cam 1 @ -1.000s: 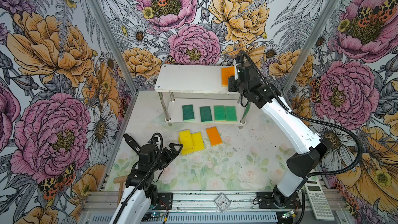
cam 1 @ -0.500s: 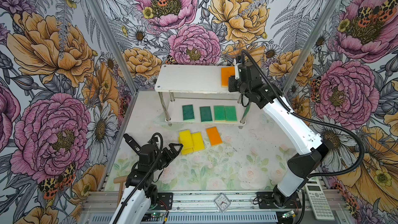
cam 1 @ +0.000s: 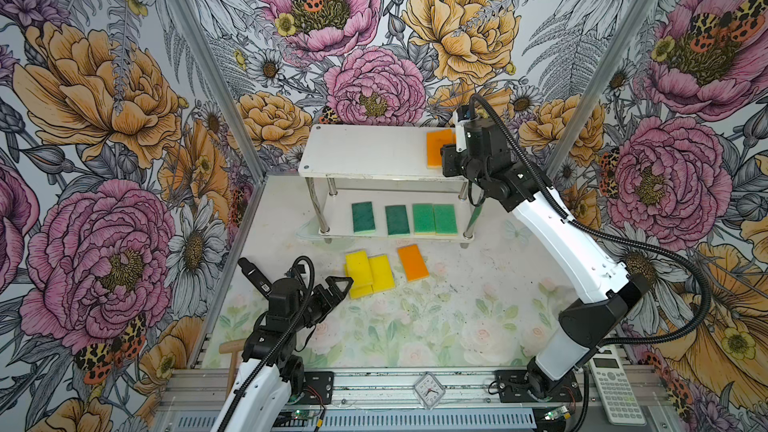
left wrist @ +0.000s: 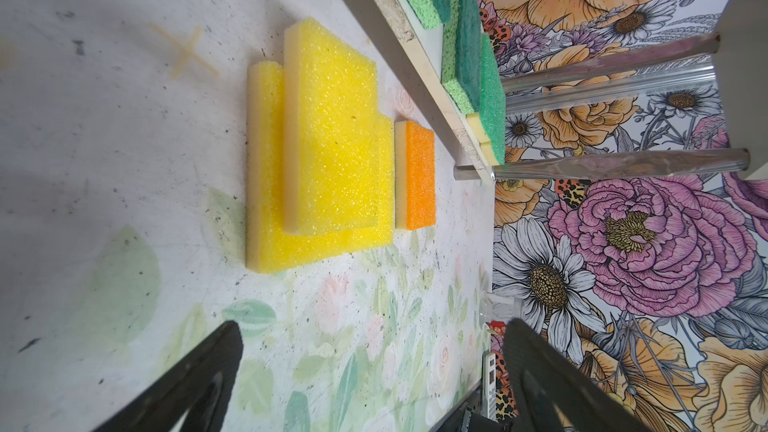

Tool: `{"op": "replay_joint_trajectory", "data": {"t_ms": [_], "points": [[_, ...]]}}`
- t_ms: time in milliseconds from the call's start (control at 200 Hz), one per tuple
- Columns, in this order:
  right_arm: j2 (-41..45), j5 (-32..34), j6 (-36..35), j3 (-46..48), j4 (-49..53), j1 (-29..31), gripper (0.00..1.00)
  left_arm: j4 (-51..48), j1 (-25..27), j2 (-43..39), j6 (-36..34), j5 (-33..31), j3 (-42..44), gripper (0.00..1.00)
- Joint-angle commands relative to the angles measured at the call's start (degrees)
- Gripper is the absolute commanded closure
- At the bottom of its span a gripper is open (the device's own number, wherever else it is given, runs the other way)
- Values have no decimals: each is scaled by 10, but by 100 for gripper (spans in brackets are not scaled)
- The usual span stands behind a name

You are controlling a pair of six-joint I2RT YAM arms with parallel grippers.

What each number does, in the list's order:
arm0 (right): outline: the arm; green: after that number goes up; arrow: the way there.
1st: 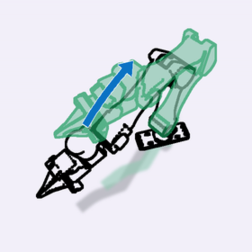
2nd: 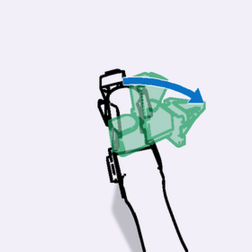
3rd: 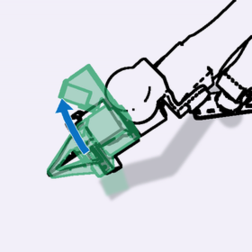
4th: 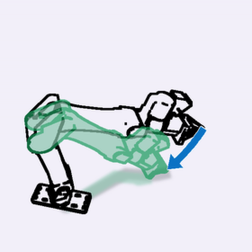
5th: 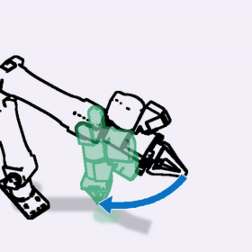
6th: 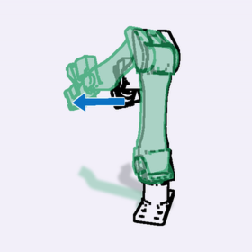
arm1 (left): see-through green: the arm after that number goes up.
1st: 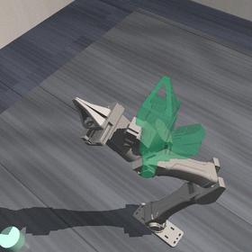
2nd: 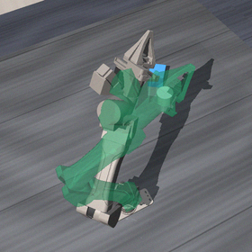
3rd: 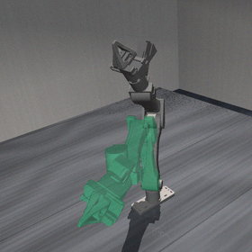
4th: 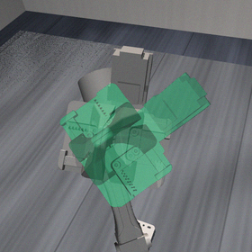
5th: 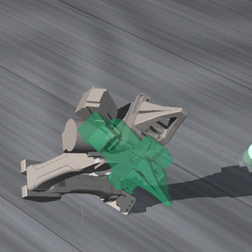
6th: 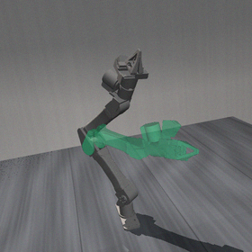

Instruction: Place and organize the cleaning sponges onto the shelf

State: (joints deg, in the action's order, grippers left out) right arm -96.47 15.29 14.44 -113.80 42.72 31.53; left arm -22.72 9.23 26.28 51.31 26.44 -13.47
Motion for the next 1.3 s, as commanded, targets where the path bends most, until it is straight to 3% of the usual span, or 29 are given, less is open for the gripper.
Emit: {"op": "replay_joint_trajectory", "data": {"t_ms": [0,245,455,781,1296], "points": [[25,-17,7,0,-16,0,45,4,-6,-5,5,-1,7,1],[52,12,79,14,-14,23,23,6,-5,-5,5,-2,7,1],[60,-12,132,20,-13,38,16,6,-6,-4,5,-2,7,1],[82,-41,188,67,-14,37,17,8,-7,-4,4,-2,9,1],[86,-40,184,77,-14,33,21,9,-6,-4,6,-1,11,1]]}}
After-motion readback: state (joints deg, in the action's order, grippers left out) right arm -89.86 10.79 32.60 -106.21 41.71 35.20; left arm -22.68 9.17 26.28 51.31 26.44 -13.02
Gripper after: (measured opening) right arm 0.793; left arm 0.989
